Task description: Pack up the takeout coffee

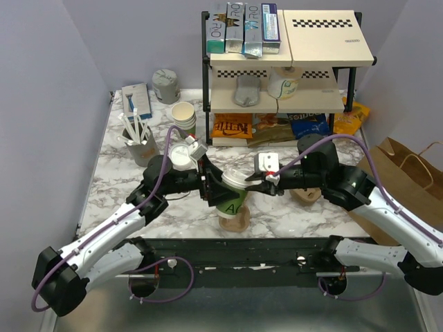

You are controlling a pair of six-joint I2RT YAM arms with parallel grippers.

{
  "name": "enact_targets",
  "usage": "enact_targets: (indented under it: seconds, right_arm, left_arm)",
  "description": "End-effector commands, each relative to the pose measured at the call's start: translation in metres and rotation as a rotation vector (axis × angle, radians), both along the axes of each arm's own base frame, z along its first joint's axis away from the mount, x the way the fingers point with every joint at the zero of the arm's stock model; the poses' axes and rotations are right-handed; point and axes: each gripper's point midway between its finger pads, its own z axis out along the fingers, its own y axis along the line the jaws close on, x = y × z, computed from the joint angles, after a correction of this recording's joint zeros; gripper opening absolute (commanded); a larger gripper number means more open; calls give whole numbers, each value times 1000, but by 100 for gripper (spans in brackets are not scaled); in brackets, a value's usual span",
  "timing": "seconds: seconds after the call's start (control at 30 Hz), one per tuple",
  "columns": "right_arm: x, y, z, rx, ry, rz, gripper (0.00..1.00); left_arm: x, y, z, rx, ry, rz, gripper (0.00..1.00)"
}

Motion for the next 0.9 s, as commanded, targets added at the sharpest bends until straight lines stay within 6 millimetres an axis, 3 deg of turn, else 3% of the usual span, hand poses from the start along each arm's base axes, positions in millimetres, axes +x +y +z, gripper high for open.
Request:
enact_targets:
  seconds: [0.0, 0.07, 0.1, 0.17, 0.2, 0.27, 0.4, 0.5, 0.53, 0.6, 0.63, 0.67, 0.73, 0.87]
  right_arm:
    - [14, 2, -3, -5, -22, -65, 25]
    - [16, 4, -3, 4, -29, -70, 25]
    - [17, 5, -3, 4, -34, -70, 25]
    - [23, 6, -6, -4, -34, -93, 25]
    - [29, 5, -8, -16, -36, -122, 25]
    - [37, 7, -10, -29, -41, -149, 25]
    - [62, 18, -16, -41, -63, -229, 25]
    - [81, 31, -4, -8, -128, -287, 25]
    - [87, 40, -9, -18, -141, -288, 24]
    - [92, 62, 4, 20, -233, -288, 24]
    - [98, 77, -1, 10, -259, -282, 24]
    - [101, 91, 9, 48, -312, -282, 22]
    - [99, 118, 13, 44, -425, -254, 22]
    - [114, 179, -5, 72, -581, -248, 21]
  left_arm:
    - [23, 15, -5, 89, -24, 186, 99]
    - [29, 27, -13, 150, 3, 272, 99]
    - [41, 37, -13, 175, 9, 370, 99]
    - [40, 55, -16, 228, 32, 448, 99]
    - [48, 67, -8, 230, 27, 534, 99]
    - [41, 82, -2, 224, 59, 589, 99]
    - [25, 101, 34, 147, 72, 633, 99]
    - [24, 132, 37, 158, 143, 784, 99]
    - [19, 149, 40, 184, 175, 846, 99]
    - [27, 187, 41, 191, 247, 1067, 99]
    - [18, 208, 41, 242, 295, 1147, 99]
    - [20, 233, 43, 248, 317, 1282, 99]
    - [3, 262, 47, 262, 418, 1402, 99]
    - [-9, 282, 65, 266, 445, 1475, 99]
